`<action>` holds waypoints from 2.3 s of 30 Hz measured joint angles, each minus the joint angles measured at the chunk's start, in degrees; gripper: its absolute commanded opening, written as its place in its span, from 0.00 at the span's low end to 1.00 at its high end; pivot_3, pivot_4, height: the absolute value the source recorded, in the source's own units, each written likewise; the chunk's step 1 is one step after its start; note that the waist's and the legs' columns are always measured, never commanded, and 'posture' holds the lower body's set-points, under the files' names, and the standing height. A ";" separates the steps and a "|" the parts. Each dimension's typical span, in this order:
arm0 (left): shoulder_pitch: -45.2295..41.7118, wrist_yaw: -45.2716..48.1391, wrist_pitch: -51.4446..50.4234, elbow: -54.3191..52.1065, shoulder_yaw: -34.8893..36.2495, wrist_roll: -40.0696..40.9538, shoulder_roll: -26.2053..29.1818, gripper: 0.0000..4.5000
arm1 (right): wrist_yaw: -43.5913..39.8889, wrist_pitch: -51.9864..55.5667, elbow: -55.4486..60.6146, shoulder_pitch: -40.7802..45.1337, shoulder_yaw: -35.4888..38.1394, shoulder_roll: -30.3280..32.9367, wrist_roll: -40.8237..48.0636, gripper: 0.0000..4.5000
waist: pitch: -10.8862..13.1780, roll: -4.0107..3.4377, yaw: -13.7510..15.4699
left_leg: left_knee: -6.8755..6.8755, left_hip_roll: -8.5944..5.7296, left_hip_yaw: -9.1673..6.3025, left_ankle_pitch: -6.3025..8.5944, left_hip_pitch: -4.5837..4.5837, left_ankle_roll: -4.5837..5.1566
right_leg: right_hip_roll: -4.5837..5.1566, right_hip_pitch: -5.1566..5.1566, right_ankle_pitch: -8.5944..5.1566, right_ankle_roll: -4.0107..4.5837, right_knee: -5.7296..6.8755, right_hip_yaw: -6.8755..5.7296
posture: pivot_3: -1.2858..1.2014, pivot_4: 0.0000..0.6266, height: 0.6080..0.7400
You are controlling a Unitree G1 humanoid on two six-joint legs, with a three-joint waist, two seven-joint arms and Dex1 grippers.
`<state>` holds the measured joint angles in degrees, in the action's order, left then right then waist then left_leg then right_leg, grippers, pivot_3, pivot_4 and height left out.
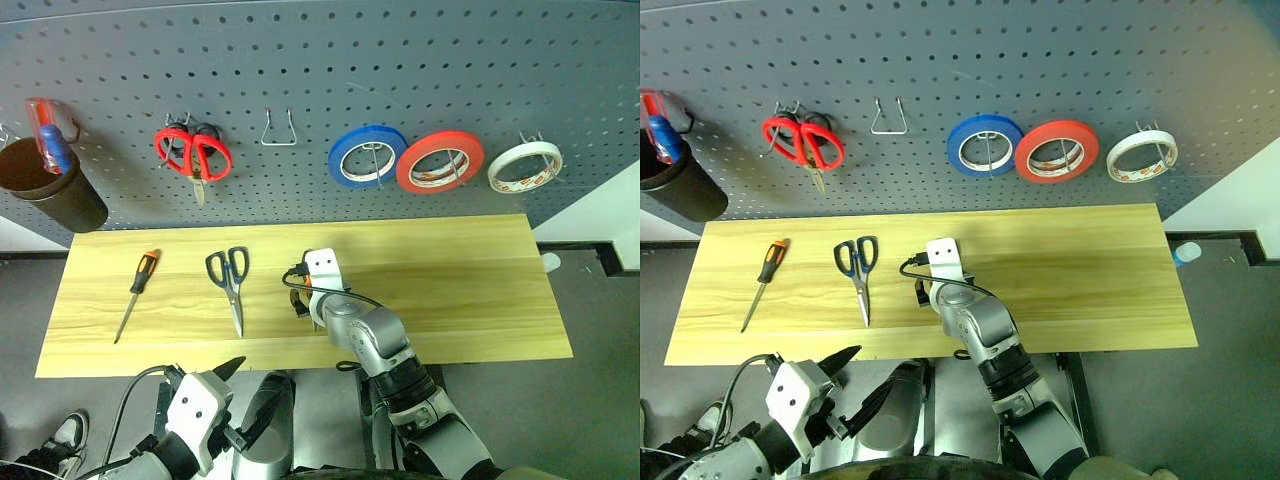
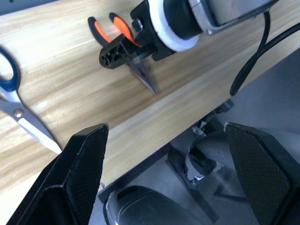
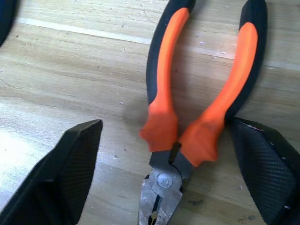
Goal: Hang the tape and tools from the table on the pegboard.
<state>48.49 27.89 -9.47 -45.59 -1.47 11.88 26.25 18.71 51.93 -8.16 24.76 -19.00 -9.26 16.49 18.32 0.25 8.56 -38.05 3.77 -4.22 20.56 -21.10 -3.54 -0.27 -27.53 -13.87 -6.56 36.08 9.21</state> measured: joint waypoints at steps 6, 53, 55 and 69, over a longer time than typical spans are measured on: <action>0.33 -0.55 -0.22 -0.77 -0.01 0.01 -0.07 0.92 | 0.43 0.18 0.53 0.00 0.25 0.00 0.07 0.46 | 0.56 -0.01 -0.16 | 0.02 0.00 -0.11 0.01 -0.03 0.01 | 0.00 -0.03 -0.06 0.01 0.01 -0.07 | 0.72 0.62 0.85; -14.62 4.65 1.69 9.16 0.10 1.31 -0.53 0.92 | -16.01 4.54 14.69 -6.32 0.41 4.77 -0.97 0.45 | -14.24 0.68 1.33 | 0.65 -0.03 0.06 -0.80 1.75 -1.77 | 0.82 2.07 0.65 0.57 -0.75 -1.70 | 0.68 0.00 0.85; -15.06 4.76 2.17 9.75 0.05 1.31 -0.57 0.92 | -16.49 4.15 14.72 -6.31 0.89 4.77 -1.71 0.45 | -14.32 0.69 1.31 | 0.61 -0.04 0.06 -0.80 1.77 -1.77 | 0.82 2.11 0.65 0.57 -0.77 -1.69 | 0.68 0.00 0.85; -19.15 5.86 5.28 14.01 -0.04 1.28 -1.98 0.92 | -21.55 1.32 18.36 -7.31 2.07 7.35 -4.02 0.45 | -14.96 0.56 1.37 | 0.60 -0.04 0.03 -0.81 1.78 -1.77 | 0.82 2.17 0.66 0.57 -0.72 -1.70 | 0.67 0.00 0.85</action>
<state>29.34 33.75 -4.20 -31.57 -1.51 13.15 24.27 -2.84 53.25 10.20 17.45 -16.93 -1.91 12.47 3.36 0.81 9.93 -37.45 3.73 -4.19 19.76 -19.31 -5.31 0.55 -25.36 -13.21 -6.00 35.35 7.51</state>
